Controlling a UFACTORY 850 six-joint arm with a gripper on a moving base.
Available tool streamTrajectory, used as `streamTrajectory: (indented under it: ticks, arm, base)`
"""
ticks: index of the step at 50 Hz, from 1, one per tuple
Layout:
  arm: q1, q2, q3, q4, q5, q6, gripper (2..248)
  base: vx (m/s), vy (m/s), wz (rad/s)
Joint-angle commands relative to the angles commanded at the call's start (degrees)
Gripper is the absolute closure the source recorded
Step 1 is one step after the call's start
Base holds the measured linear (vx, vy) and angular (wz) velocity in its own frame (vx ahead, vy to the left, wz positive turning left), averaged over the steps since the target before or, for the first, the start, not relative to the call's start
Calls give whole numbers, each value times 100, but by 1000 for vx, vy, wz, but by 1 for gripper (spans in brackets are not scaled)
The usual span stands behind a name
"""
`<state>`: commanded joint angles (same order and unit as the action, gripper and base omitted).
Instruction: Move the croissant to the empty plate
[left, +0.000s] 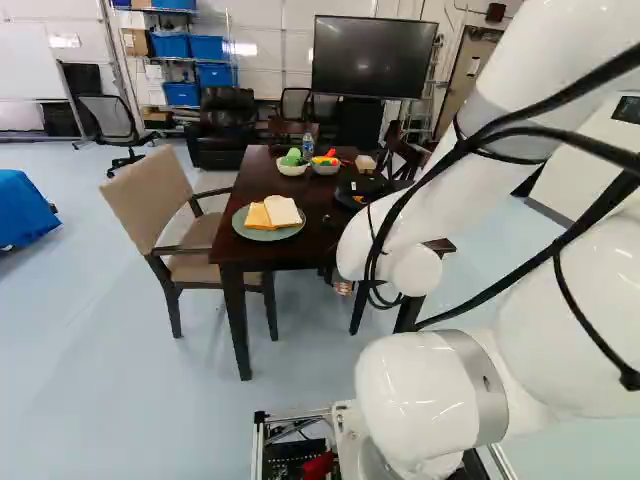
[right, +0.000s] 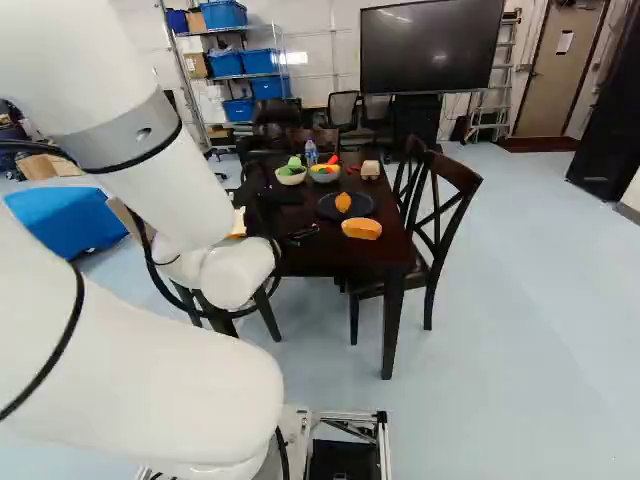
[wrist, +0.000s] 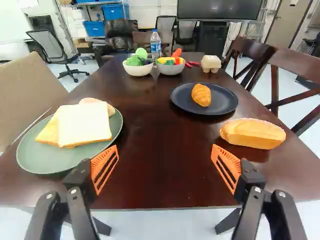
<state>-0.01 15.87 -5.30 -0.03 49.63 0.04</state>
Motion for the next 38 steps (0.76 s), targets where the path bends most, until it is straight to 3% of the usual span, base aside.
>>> streamTrajectory:
  ticks: [38]
  arm:
    - [1,13,30,3,37,-4,3]
  base:
    - [0,0,0]
